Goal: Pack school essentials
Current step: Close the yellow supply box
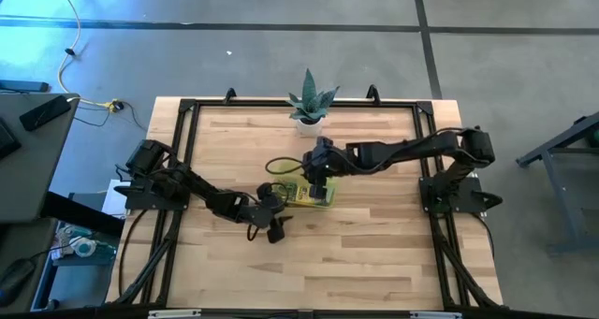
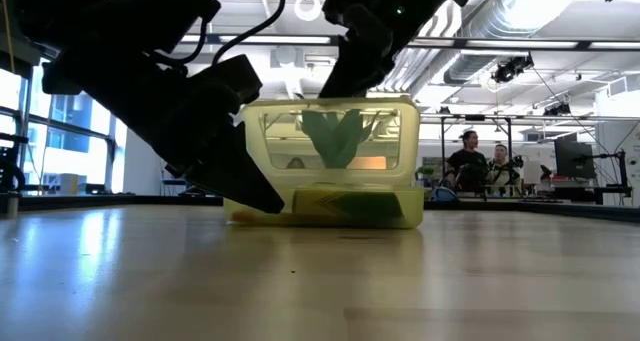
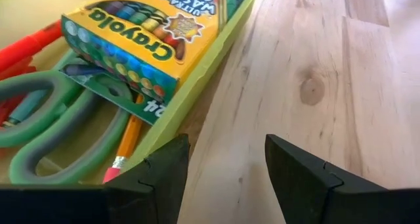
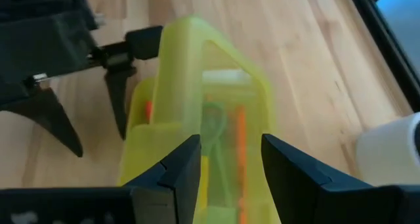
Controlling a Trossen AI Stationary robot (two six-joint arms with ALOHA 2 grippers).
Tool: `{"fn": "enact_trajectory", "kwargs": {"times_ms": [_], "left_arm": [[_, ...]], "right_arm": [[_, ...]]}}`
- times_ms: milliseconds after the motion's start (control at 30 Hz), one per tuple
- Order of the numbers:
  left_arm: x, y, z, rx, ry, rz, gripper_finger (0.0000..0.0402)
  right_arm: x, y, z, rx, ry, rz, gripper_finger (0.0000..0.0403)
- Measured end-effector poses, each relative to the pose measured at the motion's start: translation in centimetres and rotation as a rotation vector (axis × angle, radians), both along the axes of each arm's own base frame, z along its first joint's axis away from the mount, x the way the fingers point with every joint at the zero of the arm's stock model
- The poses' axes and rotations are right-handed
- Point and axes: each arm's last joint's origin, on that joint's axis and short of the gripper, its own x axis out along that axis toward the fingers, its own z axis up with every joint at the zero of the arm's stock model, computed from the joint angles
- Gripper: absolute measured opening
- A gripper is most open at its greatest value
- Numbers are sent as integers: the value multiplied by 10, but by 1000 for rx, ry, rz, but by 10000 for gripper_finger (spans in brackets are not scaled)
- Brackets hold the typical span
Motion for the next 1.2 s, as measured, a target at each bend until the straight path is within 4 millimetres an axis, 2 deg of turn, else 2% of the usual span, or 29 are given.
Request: {"fn": "enact_trajectory", "kwargs": {"times_ms": [267,733,900,1200], "left_arm": [[0,-5,0,-56,0,-41,188],[-13,-45,6,-103,-15,-128,188],[-19,-45,17,-72,-3,-106,188],[-29,-38,37,109,12,-46,188]], "right_arm": [[2,16,-7,15,23,30,152],[9,22,-33,38,110,42,152],[9,27,-39,60,143,46,152],[6,40,-42,93,166,50,152]]}}
